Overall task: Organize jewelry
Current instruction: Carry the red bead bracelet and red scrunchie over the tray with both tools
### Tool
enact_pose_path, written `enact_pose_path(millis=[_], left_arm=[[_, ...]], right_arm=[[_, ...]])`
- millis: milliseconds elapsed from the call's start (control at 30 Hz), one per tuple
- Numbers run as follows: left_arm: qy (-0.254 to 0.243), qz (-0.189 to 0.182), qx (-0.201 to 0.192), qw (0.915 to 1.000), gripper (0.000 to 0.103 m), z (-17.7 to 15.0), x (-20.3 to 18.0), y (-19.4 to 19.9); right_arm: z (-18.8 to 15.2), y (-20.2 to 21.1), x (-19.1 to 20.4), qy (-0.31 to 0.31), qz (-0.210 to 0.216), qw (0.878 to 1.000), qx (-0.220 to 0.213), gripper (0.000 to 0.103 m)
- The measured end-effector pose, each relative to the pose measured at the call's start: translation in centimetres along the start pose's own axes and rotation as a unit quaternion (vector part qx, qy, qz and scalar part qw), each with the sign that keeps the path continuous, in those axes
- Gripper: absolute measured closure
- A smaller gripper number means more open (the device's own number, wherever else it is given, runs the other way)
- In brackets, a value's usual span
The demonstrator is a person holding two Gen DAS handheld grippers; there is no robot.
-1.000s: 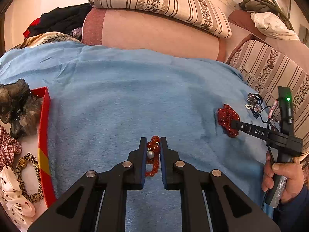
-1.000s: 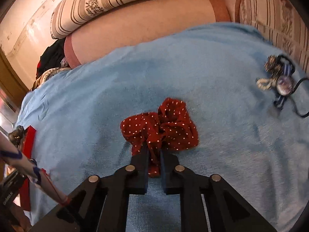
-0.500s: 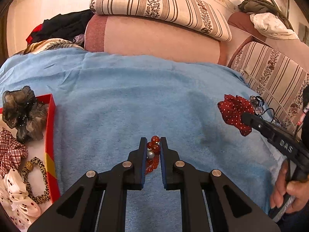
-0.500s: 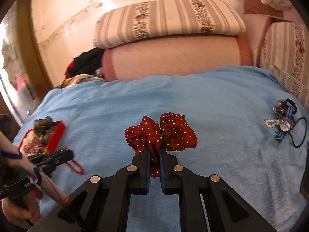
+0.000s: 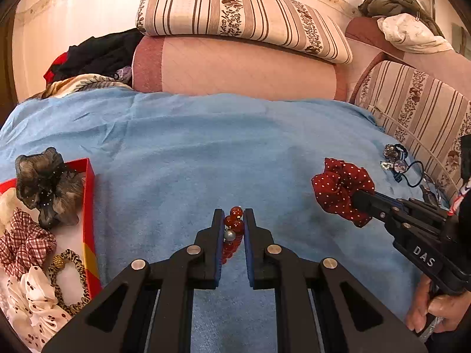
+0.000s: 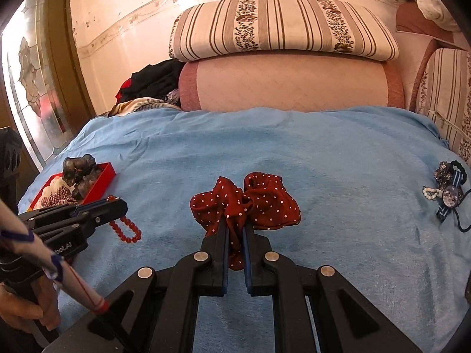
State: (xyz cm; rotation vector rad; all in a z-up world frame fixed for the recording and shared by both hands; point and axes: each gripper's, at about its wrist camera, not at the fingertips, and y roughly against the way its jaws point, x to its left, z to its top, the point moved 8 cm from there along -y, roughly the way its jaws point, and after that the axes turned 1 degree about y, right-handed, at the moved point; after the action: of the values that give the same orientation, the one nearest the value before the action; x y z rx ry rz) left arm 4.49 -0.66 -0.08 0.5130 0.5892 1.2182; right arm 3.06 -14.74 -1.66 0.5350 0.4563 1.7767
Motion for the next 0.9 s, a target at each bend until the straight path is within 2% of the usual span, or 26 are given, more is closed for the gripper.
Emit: enact_pose_path(millis=[167,533,900], left_arm=[[-0.005,0.021,0.002,0.9998,0.091,-0.2,0.3,-0.4],[-0.016,0.030,-0.003,0.9994,0.091,-0.2,0.1,-0.2],[-0.017,0.032,-0.027,0.9990,0.091,0.3,0.0,2.2]], right_arm=[[0.0,0.1,0.7,0.010,0.009,1.000,-0.002,0.095],[0.0,0.3,1.7,0.027,0.018,0.999,-0.002,0.095],[-0.1,1.0,2.3,0.033,0.010,0.999,-0.006,0.095]])
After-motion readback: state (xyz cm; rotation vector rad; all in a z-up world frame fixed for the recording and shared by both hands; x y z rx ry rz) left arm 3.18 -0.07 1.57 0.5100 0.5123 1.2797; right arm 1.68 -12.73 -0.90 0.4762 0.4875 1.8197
